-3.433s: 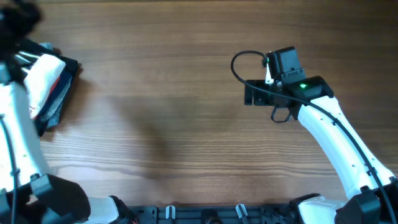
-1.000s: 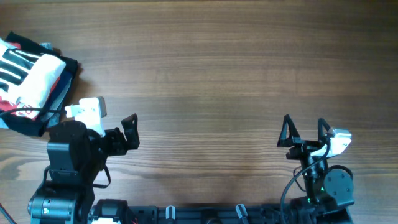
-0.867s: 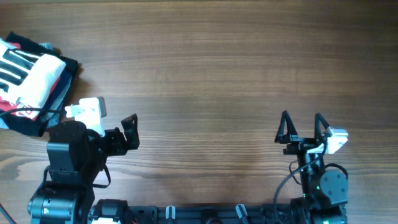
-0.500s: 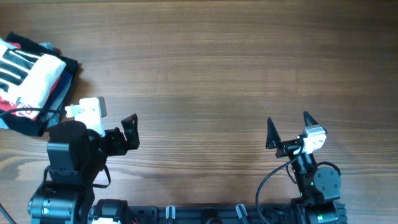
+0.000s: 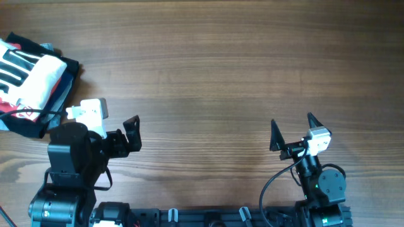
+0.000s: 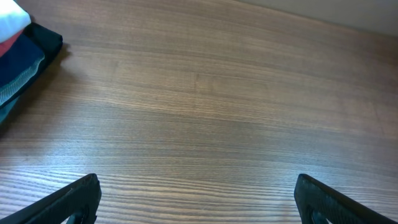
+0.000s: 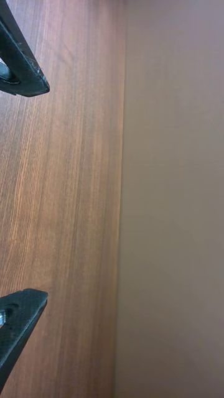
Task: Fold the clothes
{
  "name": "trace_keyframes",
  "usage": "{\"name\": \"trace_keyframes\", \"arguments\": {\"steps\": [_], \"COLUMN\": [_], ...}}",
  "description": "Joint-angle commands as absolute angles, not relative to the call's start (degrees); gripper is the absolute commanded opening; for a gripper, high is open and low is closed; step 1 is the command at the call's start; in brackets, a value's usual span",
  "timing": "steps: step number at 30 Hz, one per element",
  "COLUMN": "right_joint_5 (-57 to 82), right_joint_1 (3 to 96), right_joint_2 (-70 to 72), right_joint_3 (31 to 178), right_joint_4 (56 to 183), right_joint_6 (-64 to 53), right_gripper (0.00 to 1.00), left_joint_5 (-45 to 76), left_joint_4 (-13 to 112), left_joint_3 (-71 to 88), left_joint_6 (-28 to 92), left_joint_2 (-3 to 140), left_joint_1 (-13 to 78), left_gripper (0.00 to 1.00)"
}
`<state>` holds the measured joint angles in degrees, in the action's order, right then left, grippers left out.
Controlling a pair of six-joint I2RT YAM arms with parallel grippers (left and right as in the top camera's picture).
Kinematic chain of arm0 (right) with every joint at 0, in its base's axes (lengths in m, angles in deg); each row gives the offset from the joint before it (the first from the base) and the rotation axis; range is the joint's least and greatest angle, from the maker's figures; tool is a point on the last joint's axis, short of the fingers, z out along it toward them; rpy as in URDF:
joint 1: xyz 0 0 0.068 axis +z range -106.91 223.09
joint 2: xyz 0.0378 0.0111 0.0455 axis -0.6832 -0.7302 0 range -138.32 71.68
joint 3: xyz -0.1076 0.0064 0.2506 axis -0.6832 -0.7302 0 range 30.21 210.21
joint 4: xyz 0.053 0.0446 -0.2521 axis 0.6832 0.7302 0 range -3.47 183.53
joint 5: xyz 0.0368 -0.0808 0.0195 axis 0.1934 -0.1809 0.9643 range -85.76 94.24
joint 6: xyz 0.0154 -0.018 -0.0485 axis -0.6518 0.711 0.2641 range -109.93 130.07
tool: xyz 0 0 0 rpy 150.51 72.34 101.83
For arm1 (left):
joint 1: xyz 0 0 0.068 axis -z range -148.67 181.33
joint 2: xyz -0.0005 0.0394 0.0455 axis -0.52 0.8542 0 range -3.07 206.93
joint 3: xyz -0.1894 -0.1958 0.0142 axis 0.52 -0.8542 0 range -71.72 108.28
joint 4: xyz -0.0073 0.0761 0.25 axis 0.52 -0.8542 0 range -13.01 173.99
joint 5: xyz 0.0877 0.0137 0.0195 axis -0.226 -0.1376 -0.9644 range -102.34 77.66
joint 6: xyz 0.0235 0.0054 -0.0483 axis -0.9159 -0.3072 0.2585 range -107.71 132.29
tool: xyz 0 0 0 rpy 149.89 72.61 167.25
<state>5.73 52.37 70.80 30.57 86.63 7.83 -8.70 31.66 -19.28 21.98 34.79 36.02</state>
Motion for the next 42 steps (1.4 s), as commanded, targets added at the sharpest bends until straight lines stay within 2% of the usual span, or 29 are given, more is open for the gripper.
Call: {"name": "trace_keyframes", "arguments": {"steps": [1,13,17,25,30,34,42], "right_joint_5": [6.89,6.91,6.89,6.91,6.89,6.91,6.91], "right_joint_1": [52.11,52.11,52.11,52.11,52.11,52.11,52.11], "right_joint_2": [71.41,71.41,71.41,71.41,71.41,71.41,71.41], "right_joint_3": [30.5,30.5,30.5,30.5,30.5,30.5,30.5], "right_joint_4": [86.39,86.39,86.39,86.39,86.39,86.39,86.39], "right_joint_6": [8.44,8.48,8.46,8.46,8.48,8.46,8.44], "right_gripper": [1.0,1.0,1.0,1.0,1.0,1.0,1.0], "left_joint_5": [-9.42,-9.42,-10.56,-11.39,-10.71,-9.82,-9.71], "left_joint_4": [31.81,31.81,33.76,72.84,88.75,79.61,79.74], "left_joint_3": [-19.58,-20.63,-29.46,-61.46,-71.43,-71.41,-71.41], "left_joint_6": [21.67,21.67,21.65,21.59,15.05,15.47,16.14], "left_joint_2": [34.58,32.61,25.66,3.69,-1.77,-2.91,-2.8], "left_joint_1": [36.26,36.48,36.19,36.19,35.45,35.41,35.41], "left_gripper": [1.0,1.0,1.0,1.0,1.0,1.0,1.0]}}
